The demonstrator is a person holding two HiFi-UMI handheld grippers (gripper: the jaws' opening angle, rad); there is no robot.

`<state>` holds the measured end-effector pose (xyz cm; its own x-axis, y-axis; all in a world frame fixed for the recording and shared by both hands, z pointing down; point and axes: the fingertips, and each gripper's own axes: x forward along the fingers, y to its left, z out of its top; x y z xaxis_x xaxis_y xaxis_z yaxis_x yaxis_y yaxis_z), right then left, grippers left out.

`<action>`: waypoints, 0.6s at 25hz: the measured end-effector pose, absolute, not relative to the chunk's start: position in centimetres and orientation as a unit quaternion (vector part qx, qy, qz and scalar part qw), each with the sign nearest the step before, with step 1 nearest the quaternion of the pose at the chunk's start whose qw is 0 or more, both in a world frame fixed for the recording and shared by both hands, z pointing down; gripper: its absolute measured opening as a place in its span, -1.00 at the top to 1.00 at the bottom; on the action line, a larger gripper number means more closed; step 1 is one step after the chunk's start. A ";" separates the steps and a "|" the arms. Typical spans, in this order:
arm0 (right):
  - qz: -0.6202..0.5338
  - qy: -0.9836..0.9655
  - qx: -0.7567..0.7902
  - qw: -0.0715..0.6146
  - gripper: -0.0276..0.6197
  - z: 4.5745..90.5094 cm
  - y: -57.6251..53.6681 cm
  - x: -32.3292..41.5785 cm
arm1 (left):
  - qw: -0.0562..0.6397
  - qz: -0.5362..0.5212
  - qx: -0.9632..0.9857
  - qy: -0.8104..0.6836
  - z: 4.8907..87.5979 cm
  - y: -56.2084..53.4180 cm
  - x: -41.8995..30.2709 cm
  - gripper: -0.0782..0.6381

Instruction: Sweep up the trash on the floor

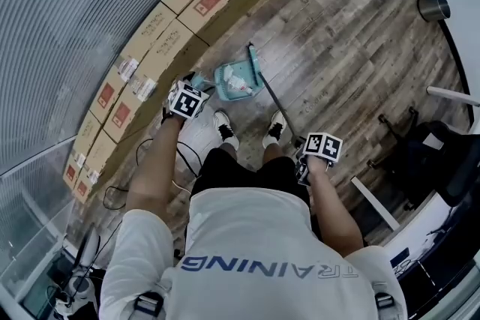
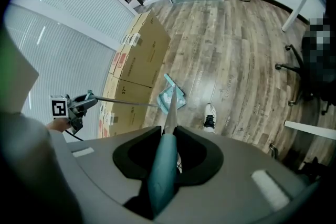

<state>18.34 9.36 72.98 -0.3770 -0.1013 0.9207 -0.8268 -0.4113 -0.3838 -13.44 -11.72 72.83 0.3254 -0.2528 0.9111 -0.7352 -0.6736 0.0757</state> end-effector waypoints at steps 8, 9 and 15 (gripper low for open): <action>0.669 -0.477 0.519 0.236 0.58 71.4 7.9 19.4 | 0.264 0.326 0.799 -0.431 62.9 -13.6 -13.8 0.38; 0.666 -0.477 0.523 0.234 0.58 71.2 7.8 19.5 | 0.272 0.287 0.807 -0.438 60.9 -13.5 -13.4 0.57; 0.646 -0.474 0.561 0.208 0.58 68.9 6.2 20.3 | 0.256 0.142 0.844 -0.450 51.7 -13.0 -10.1 0.78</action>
